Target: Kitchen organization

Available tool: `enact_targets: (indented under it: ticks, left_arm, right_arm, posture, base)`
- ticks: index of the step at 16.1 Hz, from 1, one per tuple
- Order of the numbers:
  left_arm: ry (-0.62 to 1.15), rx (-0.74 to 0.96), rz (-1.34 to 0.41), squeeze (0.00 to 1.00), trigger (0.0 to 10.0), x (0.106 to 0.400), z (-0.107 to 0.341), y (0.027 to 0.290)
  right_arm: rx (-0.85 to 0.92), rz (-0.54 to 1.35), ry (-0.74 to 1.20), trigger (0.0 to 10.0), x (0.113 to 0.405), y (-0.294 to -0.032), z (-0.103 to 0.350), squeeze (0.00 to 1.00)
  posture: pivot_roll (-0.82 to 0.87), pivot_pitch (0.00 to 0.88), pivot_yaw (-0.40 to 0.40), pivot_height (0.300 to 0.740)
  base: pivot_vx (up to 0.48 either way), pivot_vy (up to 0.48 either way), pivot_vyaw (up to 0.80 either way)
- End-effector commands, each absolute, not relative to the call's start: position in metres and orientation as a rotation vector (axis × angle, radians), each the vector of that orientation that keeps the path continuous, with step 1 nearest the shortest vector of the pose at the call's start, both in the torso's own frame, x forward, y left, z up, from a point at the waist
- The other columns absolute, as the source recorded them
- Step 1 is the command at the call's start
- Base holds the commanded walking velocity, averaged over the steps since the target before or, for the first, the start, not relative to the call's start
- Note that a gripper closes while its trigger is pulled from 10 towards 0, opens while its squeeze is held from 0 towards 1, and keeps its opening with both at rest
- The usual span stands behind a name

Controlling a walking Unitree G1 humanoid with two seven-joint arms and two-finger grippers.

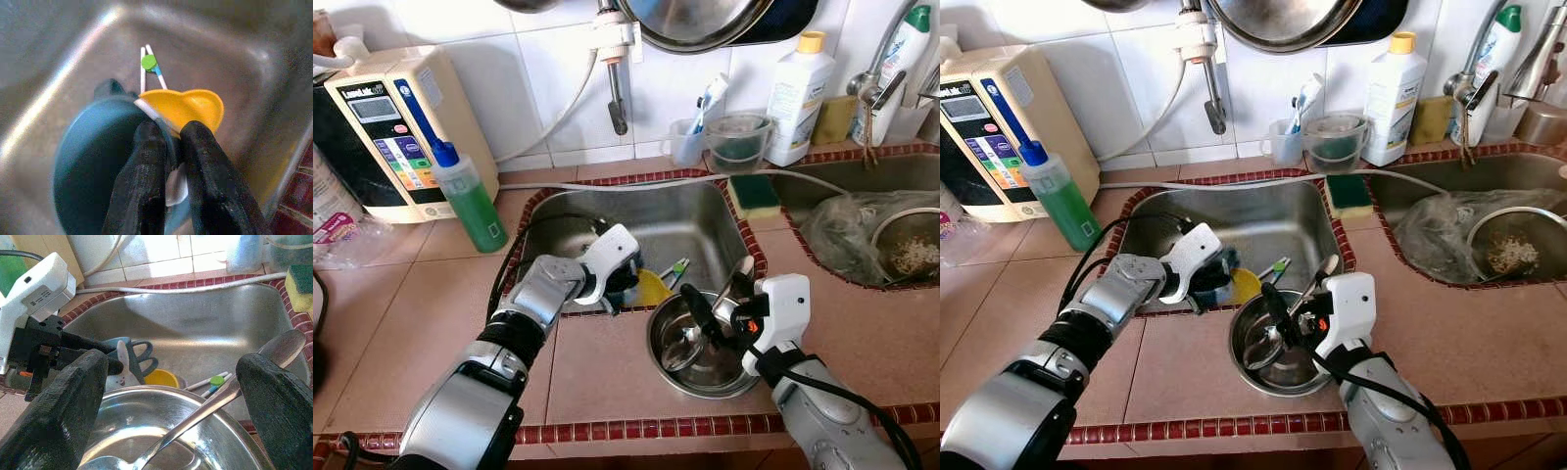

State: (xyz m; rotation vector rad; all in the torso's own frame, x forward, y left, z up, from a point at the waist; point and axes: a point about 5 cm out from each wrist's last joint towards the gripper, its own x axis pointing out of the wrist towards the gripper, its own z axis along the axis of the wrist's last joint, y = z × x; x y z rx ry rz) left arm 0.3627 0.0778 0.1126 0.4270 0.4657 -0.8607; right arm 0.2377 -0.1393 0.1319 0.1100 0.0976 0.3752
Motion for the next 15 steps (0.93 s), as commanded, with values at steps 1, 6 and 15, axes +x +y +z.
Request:
enact_targets:
  ticks: [1, 6, 15]
  left_arm:
    - [0.456, 0.423, -0.844, 1.0, 10.0, 0.366, 0.119, 0.084]
    - [0.452, 0.42, -0.833, 1.0, 10.0, 0.367, 0.12, 0.086]
    - [0.352, 0.369, -0.768, 1.0, 10.0, 0.373, 0.143, 0.098]
  right_arm:
    - [0.113, 0.378, 0.087, 10.0, 0.24, -0.136, 0.134, 0.0]
    - [0.114, 0.381, 0.087, 10.0, 0.24, -0.136, 0.134, 0.0]
    - [0.086, 0.404, 0.029, 10.0, 0.247, -0.133, 0.141, 0.0]
  posture:
    - [-0.27, 0.0, 0.17, 0.74]
    - [-0.26, 0.0, 0.166, 0.74]
    - [-0.23, 0.0, 0.149, 0.74]
  base:
    - [0.0, 0.0, 0.0]
    - [0.0, 0.0, 0.0]
    - [0.0, 0.0, 0.0]
